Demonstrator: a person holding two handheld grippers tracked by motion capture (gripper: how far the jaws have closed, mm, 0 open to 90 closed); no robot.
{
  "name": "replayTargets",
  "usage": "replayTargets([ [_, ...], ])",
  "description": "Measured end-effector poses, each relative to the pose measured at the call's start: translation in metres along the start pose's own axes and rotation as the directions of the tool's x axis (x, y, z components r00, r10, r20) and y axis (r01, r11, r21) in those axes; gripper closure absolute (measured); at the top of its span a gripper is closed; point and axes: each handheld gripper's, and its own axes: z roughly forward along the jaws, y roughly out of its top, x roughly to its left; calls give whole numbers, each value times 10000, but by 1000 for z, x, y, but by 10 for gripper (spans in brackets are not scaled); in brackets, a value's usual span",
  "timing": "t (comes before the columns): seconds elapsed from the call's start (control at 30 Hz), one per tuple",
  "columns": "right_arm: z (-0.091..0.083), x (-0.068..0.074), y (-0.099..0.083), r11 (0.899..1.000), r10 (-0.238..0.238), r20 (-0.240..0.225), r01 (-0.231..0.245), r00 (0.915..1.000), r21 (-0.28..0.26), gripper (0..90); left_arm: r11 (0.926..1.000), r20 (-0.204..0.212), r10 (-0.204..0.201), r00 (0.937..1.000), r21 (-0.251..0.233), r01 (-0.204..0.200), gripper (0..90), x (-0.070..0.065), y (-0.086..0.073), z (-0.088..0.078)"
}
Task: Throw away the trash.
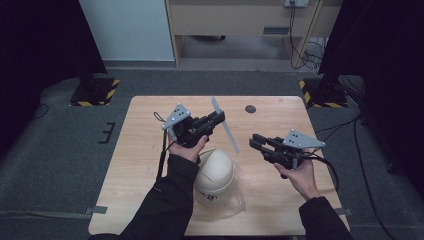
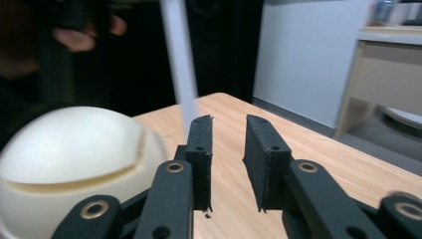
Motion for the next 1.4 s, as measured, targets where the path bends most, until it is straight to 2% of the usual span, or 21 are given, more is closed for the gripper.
replayTargets([
  [0.17,-9,-15,-7,9995,307,644,-309,9975,18,681,9990,-146,239,9996,-380,-244,804,3,12,-19],
  [0.37,-16,-30,-18,9983,507,1319,-539,9900,212,625,9949,-415,522,9978,-844,-555,804,6,27,-46],
  [0.5,-17,-40,-31,9945,614,1980,-768,9783,708,530,9908,-582,719,9957,-1108,-780,804,9,36,-64],
  [0.63,-19,-50,-45,9855,864,2468,-1191,9652,1207,447,9880,-773,867,9932,-1213,-957,804,12,40,-83],
  [0.77,-20,-55,-52,9802,1063,2767,-1473,9551,1321,405,9888,-877,867,9924,-1137,-964,804,15,36,-99],
  [0.9,-22,-57,-53,9793,1109,2884,-1540,9511,1313,394,9894,-917,888,9918,-1070,-985,805,17,31,-110],
  [1.07,-22,-59,-56,9774,1132,2933,-1594,9493,1388,393,9912,-728,911,9932,-894,-974,805,14,28,-120],
  [1.2,-22,-59,-57,9758,1132,2967,-1623,9482,1464,393,9936,-499,976,9940,-521,-1002,805,11,21,-120],
  [1.4,-21,-60,-60,9729,1155,2971,-1682,9478,1584,394,9933,-313,1147,9929,206,-1141,805,7,2,-112],
])
